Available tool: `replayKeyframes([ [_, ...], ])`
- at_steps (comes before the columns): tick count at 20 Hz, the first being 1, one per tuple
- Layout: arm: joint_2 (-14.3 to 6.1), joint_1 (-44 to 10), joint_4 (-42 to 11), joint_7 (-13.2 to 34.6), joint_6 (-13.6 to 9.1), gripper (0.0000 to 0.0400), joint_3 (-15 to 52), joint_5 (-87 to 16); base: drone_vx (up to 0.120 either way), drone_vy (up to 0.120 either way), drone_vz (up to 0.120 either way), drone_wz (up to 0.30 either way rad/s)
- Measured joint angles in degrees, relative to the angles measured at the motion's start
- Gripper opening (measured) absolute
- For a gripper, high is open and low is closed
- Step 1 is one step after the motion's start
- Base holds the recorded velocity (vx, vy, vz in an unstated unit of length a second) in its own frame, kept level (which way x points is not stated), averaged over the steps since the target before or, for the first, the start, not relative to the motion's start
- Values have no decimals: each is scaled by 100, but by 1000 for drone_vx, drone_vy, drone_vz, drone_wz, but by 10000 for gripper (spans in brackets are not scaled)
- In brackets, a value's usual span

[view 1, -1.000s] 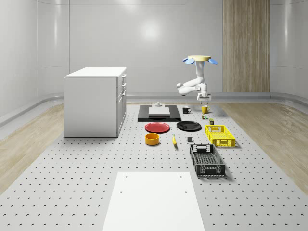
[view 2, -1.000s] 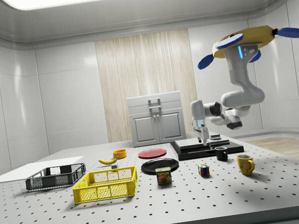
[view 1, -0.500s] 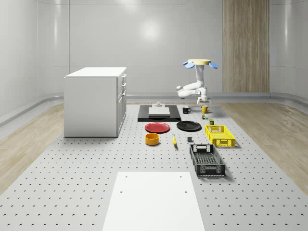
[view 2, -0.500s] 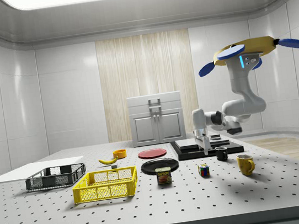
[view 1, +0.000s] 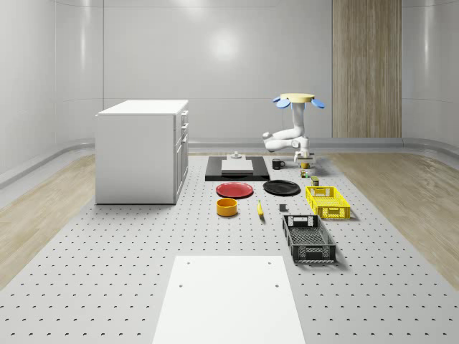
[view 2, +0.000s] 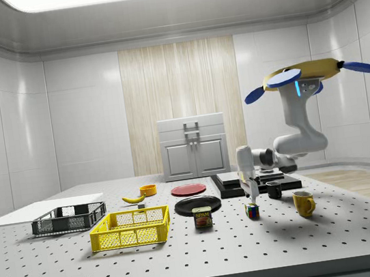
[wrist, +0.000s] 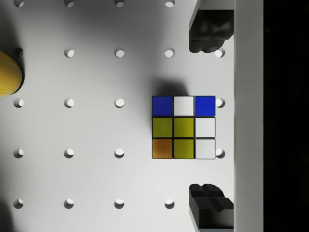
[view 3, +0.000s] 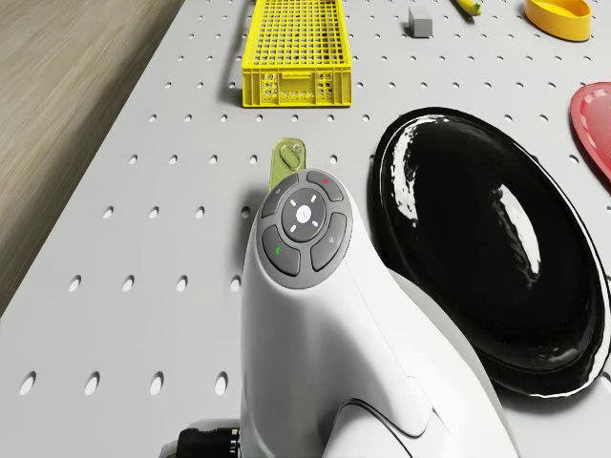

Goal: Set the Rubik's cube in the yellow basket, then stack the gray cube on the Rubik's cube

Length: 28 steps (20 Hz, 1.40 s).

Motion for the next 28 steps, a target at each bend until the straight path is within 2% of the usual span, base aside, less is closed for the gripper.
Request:
replayKeyframes([
  [4, -97, -28, 6, 27, 90, 400, 25, 48, 0, 0, -110, 0],
  [22, -590, 101, 123, -152, 709, 400, -395, -241, 0, 0, 0, 0],
  [25, -641, 93, 137, -151, 774, 364, -432, -264, 0, 0, 0, 0],
  [28, -686, 82, 146, -145, 824, 343, -446, -267, 0, 0, 0, 0],
])
